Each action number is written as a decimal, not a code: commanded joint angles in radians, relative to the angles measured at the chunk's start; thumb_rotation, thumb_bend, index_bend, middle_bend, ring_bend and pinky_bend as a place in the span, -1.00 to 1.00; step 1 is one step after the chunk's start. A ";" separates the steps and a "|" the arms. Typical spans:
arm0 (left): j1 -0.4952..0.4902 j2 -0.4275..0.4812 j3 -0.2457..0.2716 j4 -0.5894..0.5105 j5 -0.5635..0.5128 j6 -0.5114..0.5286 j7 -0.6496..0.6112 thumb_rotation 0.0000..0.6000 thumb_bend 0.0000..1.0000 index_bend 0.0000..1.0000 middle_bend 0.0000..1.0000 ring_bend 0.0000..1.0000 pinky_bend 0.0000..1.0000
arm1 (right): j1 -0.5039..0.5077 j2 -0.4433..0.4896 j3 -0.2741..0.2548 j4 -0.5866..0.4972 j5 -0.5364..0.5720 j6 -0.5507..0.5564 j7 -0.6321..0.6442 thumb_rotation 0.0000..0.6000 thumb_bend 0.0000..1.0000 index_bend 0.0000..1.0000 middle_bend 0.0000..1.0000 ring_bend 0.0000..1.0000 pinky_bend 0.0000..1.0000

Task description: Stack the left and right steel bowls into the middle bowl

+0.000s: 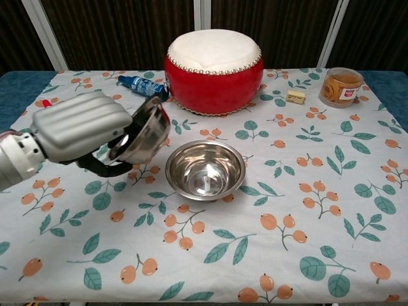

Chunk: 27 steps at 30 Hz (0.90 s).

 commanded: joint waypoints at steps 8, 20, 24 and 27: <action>-0.093 -0.117 -0.040 -0.026 -0.008 -0.075 0.095 1.00 -0.36 0.29 0.40 0.23 0.40 | -0.077 0.050 0.015 -0.008 -0.036 0.101 0.078 1.00 -1.00 -1.00 -0.88 -1.00 -1.00; -0.104 -0.033 -0.024 -0.006 -0.023 -0.070 0.106 1.00 -0.68 -0.49 -0.34 -0.51 -0.33 | -0.080 0.075 0.032 0.000 -0.031 0.081 0.133 1.00 -1.00 -1.00 -0.89 -1.00 -1.00; -0.062 0.071 -0.044 -0.087 -0.063 -0.016 0.170 1.00 -0.68 -0.49 -0.34 -0.51 -0.33 | -0.077 0.073 0.035 -0.001 -0.031 0.074 0.131 1.00 -1.00 -1.00 -0.89 -1.00 -1.00; -0.012 0.164 -0.054 -0.160 -0.122 0.019 0.232 1.00 -0.68 -0.49 -0.34 -0.51 -0.33 | -0.079 0.074 0.028 -0.002 -0.035 0.067 0.125 1.00 -1.00 -1.00 -0.89 -1.00 -1.00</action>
